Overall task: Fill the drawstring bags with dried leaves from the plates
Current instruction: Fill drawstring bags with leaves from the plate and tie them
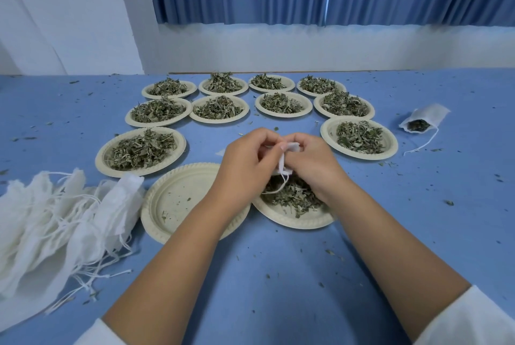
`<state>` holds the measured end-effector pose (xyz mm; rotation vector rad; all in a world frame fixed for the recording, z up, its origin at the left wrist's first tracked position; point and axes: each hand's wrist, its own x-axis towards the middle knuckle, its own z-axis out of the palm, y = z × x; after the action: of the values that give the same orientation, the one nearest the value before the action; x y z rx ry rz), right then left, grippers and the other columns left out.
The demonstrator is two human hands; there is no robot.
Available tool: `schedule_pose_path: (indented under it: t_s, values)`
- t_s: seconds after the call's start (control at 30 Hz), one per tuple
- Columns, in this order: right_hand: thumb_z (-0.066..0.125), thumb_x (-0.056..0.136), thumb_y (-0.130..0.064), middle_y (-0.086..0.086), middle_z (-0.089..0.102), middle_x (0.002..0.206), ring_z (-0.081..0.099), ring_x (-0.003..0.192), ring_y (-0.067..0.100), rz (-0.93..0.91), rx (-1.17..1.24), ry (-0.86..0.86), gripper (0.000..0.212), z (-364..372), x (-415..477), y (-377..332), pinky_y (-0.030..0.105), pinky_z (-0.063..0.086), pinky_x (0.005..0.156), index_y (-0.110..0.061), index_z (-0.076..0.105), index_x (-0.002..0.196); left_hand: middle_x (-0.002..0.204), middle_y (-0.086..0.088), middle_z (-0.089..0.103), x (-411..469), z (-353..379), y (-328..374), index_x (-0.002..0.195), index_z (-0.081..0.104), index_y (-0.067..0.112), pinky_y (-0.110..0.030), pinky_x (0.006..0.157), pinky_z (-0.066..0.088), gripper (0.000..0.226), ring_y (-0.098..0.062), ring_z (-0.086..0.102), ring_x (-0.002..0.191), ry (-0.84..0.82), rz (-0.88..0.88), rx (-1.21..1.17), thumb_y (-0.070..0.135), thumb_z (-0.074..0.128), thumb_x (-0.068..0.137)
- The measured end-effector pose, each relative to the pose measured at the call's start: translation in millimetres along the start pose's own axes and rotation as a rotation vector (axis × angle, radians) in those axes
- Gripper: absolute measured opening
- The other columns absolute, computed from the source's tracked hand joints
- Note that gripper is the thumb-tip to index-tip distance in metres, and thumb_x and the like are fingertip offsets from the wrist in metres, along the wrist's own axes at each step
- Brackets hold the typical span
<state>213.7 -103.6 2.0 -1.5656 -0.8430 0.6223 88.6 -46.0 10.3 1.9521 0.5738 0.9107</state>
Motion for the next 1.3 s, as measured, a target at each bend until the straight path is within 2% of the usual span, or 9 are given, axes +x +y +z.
schedule_pose_path:
  t_s: [0.13, 0.27, 0.4, 0.53, 0.73, 1.0, 1.17, 1.23, 1.3]
  values:
    - [0.068, 0.083, -0.002, 0.002, 0.068, 0.071, 0.063, 0.060, 0.007, 0.022, -0.032, 0.007, 0.007, 1.6, 0.9, 0.2, 0.017, 0.051, 0.055, -0.009, 0.067, 0.085, 0.081, 0.005, 0.072, -0.8, 2.6, -2.9, 0.093, 0.068, 0.017, -0.045, 0.076, 0.057, 0.008, -0.014, 0.069, 0.078, 0.020, 0.026, 0.072, 0.021, 0.062, 0.095]
    - [0.062, 0.090, -0.002, 0.012, 0.074, 0.100, 0.071, 0.093, 0.020, 0.160, 0.253, -0.221, 0.016, -9.3, 3.0, -7.4, 0.027, 0.057, 0.082, -0.002, 0.070, 0.104, 0.082, 0.006, 0.071, 3.5, -4.6, -8.1, 0.088, 0.066, 0.026, -0.045, 0.074, 0.060, 0.011, -0.013, 0.068, 0.076, 0.132, -0.044, 0.018, 0.019, 0.062, 0.096]
    - [0.068, 0.085, 0.001, 0.004, 0.074, 0.093, 0.071, 0.089, 0.016, 0.154, 0.323, -0.351, 0.025, -15.4, 0.4, -14.1, 0.024, 0.056, 0.075, -0.007, 0.067, 0.109, 0.078, 0.006, 0.071, 5.5, -8.1, -10.7, 0.088, 0.066, 0.027, -0.040, 0.069, 0.060, 0.012, -0.014, 0.068, 0.072, 0.177, -0.059, -0.018, 0.019, 0.061, 0.096]
    - [0.077, 0.075, 0.003, -0.003, 0.071, 0.080, 0.069, 0.075, 0.009, 0.071, 0.197, -0.269, 0.036, -7.2, -3.8, -10.7, 0.018, 0.053, 0.064, -0.010, 0.065, 0.107, 0.072, 0.013, 0.065, 4.0, -6.7, -10.1, 0.087, 0.064, 0.026, -0.007, 0.055, 0.040, 0.012, 0.007, 0.057, 0.059, 0.137, 0.018, 0.118, 0.019, 0.061, 0.096]
    - [0.080, 0.075, -0.006, -0.007, 0.069, 0.072, 0.067, 0.068, 0.007, 0.078, 0.176, -0.186, 0.026, -11.1, -1.4, -11.3, 0.019, 0.052, 0.063, -0.013, 0.067, 0.096, 0.068, 0.016, 0.055, 3.1, -10.7, -6.3, 0.096, 0.067, 0.018, -0.006, 0.051, 0.034, 0.007, 0.009, 0.051, 0.054, 0.133, 0.083, 0.212, 0.021, 0.060, 0.097]
    - [0.077, 0.078, -0.014, 0.004, 0.058, 0.069, 0.052, 0.059, 0.010, -0.008, -0.022, 0.040, 0.016, 9.2, 0.1, -1.0, 0.020, 0.043, 0.054, -0.009, 0.063, 0.079, 0.083, 0.015, 0.059, 1.2, -7.6, -2.9, 0.099, 0.069, 0.010, -0.016, 0.071, 0.040, 0.011, -0.006, 0.054, 0.078, 0.107, 0.216, 0.333, 0.017, 0.060, 0.096]
    - [0.074, 0.083, -0.010, 0.007, 0.072, 0.091, 0.070, 0.079, 0.013, 0.090, 0.188, -0.185, 0.023, 2.6, 0.2, -8.1, 0.020, 0.055, 0.068, -0.007, 0.067, 0.105, 0.088, 0.010, 0.058, 4.2, -13.5, -14.1, 0.099, 0.066, 0.014, -0.010, 0.069, 0.038, 0.010, -0.005, 0.053, 0.077, 0.152, 0.223, 0.435, 0.018, 0.058, 0.098]
    - [0.075, 0.083, -0.012, 0.004, 0.074, 0.097, 0.071, 0.082, 0.009, 0.090, 0.085, -0.255, 0.028, -10.4, -0.5, -11.5, 0.021, 0.056, 0.071, -0.016, 0.067, 0.109, 0.089, 0.009, 0.058, 7.0, -18.6, -19.3, 0.100, 0.066, 0.014, -0.012, 0.066, 0.034, 0.011, -0.007, 0.049, 0.074, 0.188, 0.204, 0.470, 0.019, 0.057, 0.098]
    - [0.078, 0.081, -0.023, -0.003, 0.072, 0.092, 0.066, 0.071, 0.002, -0.017, -0.287, -0.216, 0.023, -24.6, -0.1, -11.9, 0.021, 0.054, 0.067, -0.026, 0.070, 0.102, 0.091, 0.004, 0.061, 9.6, -21.5, -23.5, 0.100, 0.067, 0.012, -0.015, 0.066, 0.029, 0.012, -0.009, 0.047, 0.074, 0.203, 0.194, 0.503, 0.018, 0.057, 0.098]
